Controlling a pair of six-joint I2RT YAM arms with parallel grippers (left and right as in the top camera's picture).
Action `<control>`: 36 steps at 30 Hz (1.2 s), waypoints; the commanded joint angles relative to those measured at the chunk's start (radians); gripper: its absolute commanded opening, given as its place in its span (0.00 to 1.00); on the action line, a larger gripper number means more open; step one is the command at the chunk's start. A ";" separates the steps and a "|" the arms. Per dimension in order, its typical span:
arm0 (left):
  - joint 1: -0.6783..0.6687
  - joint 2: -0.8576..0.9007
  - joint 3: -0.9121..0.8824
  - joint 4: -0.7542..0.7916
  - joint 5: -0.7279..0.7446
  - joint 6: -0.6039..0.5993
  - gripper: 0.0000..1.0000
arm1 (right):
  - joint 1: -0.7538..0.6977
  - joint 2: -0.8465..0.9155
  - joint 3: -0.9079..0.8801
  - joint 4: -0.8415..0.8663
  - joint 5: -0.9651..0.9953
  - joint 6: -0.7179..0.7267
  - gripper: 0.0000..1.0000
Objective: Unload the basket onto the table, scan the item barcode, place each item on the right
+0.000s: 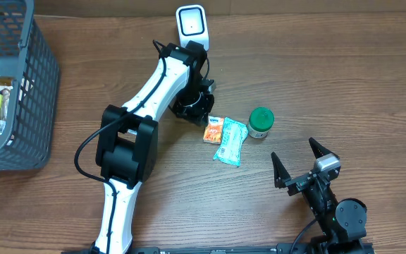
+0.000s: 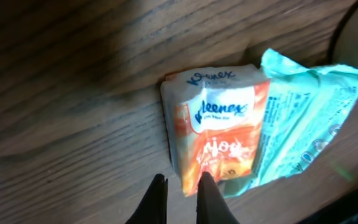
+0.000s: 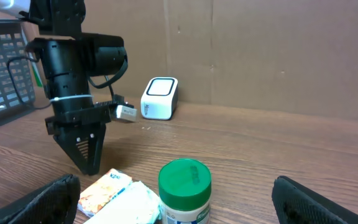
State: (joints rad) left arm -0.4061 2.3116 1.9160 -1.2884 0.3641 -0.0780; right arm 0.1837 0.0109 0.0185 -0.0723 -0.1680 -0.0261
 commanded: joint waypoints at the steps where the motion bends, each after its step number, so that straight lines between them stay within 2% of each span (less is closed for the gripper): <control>1: -0.012 0.019 -0.046 0.022 0.036 0.005 0.04 | -0.001 -0.007 -0.010 0.003 0.006 0.004 1.00; 6: 0.014 0.011 -0.025 0.010 0.098 0.038 0.04 | -0.001 -0.007 -0.010 0.003 0.006 0.004 1.00; 12: 0.063 0.009 0.005 -0.010 0.312 0.099 0.04 | -0.001 -0.007 -0.010 0.003 0.006 0.004 1.00; 24: 0.026 0.010 -0.109 0.084 0.311 0.127 0.04 | -0.001 -0.007 -0.010 0.003 0.006 0.004 1.00; 36: 0.064 0.010 -0.113 0.089 0.282 0.128 0.04 | -0.001 -0.007 -0.010 0.003 0.006 0.004 1.00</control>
State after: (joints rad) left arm -0.3508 2.3154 1.8107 -1.2030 0.6506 0.0296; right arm 0.1841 0.0109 0.0185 -0.0727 -0.1677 -0.0257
